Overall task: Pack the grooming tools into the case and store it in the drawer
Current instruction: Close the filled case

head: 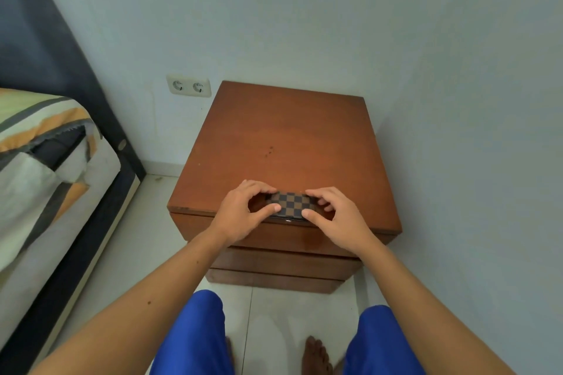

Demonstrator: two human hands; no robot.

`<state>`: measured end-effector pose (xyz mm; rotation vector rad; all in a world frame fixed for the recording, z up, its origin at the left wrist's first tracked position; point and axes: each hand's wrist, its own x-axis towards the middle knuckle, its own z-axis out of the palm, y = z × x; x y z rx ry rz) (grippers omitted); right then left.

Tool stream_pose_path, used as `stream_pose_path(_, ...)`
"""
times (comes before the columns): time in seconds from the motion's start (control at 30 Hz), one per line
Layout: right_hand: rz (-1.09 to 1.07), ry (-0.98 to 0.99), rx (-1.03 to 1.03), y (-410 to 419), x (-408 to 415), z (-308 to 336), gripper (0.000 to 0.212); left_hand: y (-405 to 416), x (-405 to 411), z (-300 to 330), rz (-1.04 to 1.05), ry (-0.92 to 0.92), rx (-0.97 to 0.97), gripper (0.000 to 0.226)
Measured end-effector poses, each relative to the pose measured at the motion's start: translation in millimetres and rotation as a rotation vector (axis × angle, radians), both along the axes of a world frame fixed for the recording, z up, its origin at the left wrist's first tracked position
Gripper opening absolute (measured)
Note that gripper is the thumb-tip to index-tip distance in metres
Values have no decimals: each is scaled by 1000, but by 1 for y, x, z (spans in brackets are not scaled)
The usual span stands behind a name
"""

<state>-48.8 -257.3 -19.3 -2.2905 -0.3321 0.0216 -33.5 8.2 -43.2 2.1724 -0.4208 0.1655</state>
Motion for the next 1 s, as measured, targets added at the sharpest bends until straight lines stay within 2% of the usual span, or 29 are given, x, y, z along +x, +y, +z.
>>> stream_pose_path(0.27,2,-30,17,-1,8,-8,39,1,1,1,7,6,32,49)
stream_pose_path(0.47,17,-20,-38,1,12,-12,42,1,4,1,-8,3,84,40)
stream_pose_path(0.6,-49,-6,-26,7,2,-7,43,-2,-2,6,43,51,72,39)
stream_pose_path(0.67,-109,-8,23,11,-8,-3,46,-3,-6,11,56,88,93,45)
stream_pose_path(0.77,-212,-67,112,6,-28,1,51,6,-17,17,90,110,144,66)
stream_pose_path(0.87,-409,-172,59,-21,-45,-3,69,42,-32,10,225,13,153,71)
stream_pose_path(1.0,-716,-23,99,-51,-65,-14,112,94,-42,-12,491,44,116,82)
